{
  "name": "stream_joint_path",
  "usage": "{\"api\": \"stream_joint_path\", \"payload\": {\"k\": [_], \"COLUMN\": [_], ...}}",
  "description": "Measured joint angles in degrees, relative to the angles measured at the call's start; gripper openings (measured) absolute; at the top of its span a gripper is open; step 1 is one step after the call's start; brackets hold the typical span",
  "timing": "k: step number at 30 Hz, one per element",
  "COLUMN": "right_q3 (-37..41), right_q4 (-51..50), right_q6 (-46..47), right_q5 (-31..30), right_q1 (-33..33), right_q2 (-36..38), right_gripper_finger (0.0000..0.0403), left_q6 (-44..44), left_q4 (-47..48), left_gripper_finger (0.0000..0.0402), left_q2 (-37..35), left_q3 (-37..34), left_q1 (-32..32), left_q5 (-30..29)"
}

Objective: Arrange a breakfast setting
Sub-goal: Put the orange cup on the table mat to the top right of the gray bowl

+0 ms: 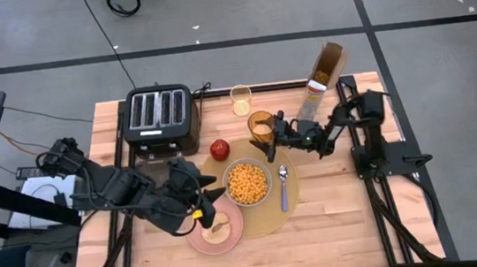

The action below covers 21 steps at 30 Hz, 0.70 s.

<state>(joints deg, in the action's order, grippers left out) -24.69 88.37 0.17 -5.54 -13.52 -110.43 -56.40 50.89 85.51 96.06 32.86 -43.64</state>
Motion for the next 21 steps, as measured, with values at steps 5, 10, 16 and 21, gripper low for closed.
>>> {"api": "stream_joint_path", "payload": {"k": [5,10,16,21], "right_q3": [-1.1,-3.3,-4.0,-3.7], "right_q4": [0.7,1.4,1.8,0.7], "right_q6": [-0.1,-0.3,-0.4,0.0], "right_q5": [2.2,2.7,2.7,2.6], "right_q1": [-1.9,-2.1,-2.3,-2.3], "right_q2": [-5.1,-7.8,-10.1,-9.9], "right_gripper_finger": [0.0356,0.0356,0.0356,0.0386], "left_q6": [0.0,0.1,0.1,0.1], "left_q4": [-0.2,0.0,0.5,1.2], "left_gripper_finger": [0.0192,0.0192,0.0192,0.0192], "left_q2": [0.0,0.0,0.0,0.0], "left_q3": [0.0,0.0,0.0,0.0], "left_q1": [-0.3,-1.5,-2.0,-1.9], "left_q5": [0.0,0.0,0.0,0.0]}}
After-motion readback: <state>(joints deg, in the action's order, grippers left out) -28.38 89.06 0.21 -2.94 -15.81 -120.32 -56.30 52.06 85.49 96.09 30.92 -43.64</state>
